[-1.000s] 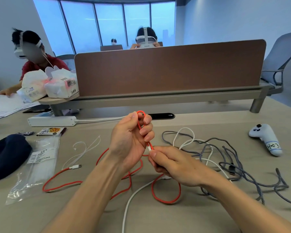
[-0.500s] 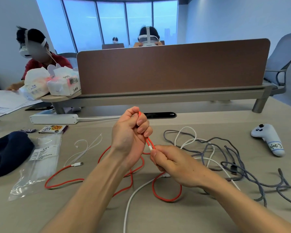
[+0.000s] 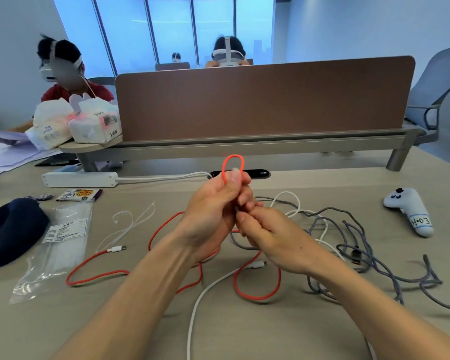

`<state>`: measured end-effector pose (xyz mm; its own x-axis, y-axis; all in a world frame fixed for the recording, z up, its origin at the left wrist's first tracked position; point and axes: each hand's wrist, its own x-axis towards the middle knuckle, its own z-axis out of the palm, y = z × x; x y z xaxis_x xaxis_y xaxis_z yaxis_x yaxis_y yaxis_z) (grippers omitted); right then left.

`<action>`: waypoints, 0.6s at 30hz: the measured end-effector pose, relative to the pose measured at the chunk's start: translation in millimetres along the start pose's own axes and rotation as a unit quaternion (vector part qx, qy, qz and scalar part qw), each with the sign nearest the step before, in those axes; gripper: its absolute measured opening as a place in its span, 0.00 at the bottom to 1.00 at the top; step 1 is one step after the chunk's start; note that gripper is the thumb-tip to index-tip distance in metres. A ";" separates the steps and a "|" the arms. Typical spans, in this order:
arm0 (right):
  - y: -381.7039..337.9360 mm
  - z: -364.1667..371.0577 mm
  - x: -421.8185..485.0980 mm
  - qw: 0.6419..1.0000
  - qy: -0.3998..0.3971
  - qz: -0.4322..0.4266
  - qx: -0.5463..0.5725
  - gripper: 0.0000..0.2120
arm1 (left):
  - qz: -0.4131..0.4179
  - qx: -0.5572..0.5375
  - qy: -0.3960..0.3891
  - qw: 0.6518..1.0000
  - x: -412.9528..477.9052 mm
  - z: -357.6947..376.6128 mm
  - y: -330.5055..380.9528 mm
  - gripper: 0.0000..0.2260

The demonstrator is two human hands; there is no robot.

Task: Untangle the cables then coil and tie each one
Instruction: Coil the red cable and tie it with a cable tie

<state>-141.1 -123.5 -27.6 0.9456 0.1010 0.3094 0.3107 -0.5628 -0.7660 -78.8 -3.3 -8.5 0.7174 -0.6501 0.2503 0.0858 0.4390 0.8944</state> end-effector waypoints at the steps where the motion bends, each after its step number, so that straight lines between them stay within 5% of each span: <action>1: -0.1 0.1 -0.1 1.000 -0.003 0.001 -0.005 0.19 | 0.006 0.013 -0.007 1.000 -0.7 -0.2 -0.3 0.08; 8: -2.3 -4.9 0.4 0.999 -0.009 -0.030 0.038 0.17 | 0.042 -0.043 0.061 0.996 3.2 3.2 1.0 0.12; 18: -4.2 -46.4 -6.8 0.987 -0.156 0.040 0.009 0.12 | 0.066 -0.076 0.133 0.986 4.7 -20.6 27.2 0.14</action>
<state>-153.4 -159.9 -0.3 0.9503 0.3054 0.0610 0.2323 -0.5646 -0.7920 -58.8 18.4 9.4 0.8837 -0.4036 0.2371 0.0673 0.6109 0.7889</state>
